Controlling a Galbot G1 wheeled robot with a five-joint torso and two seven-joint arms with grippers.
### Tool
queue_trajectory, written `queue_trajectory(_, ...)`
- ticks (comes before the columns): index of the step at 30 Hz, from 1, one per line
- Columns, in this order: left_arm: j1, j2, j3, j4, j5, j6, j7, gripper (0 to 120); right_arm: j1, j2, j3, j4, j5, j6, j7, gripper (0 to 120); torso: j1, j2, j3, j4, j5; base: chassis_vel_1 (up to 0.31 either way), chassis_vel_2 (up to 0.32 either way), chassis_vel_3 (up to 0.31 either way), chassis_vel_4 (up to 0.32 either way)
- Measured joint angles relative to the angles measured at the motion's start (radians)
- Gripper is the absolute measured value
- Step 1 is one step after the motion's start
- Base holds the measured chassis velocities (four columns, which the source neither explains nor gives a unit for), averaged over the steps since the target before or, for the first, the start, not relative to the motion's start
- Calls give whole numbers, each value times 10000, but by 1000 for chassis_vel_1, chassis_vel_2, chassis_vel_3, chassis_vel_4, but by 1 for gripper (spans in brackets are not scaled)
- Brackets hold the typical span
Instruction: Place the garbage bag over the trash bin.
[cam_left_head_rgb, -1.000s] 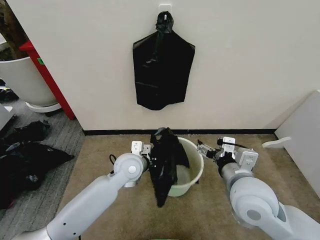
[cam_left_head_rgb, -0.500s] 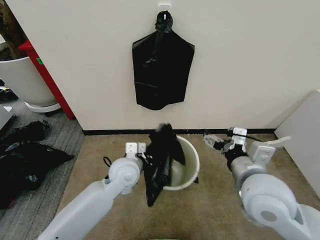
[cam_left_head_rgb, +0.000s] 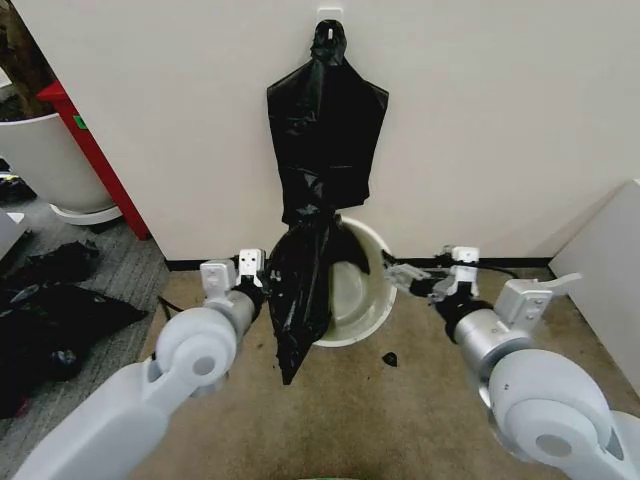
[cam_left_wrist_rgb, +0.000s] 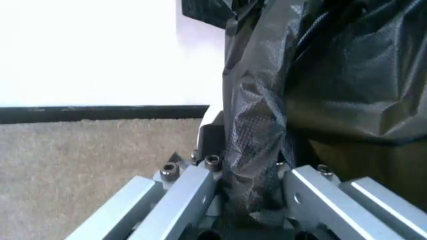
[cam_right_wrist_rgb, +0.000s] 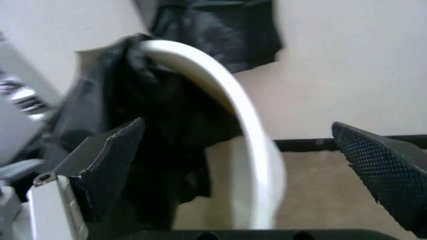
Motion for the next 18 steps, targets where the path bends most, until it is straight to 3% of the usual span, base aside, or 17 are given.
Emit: queue_trajectory(18,2787,-8,-423,-962,282,452,-229,0,-187,-674,382,-14,298,-49,73,100,0,0,0,-1,0,0,0,0,0)
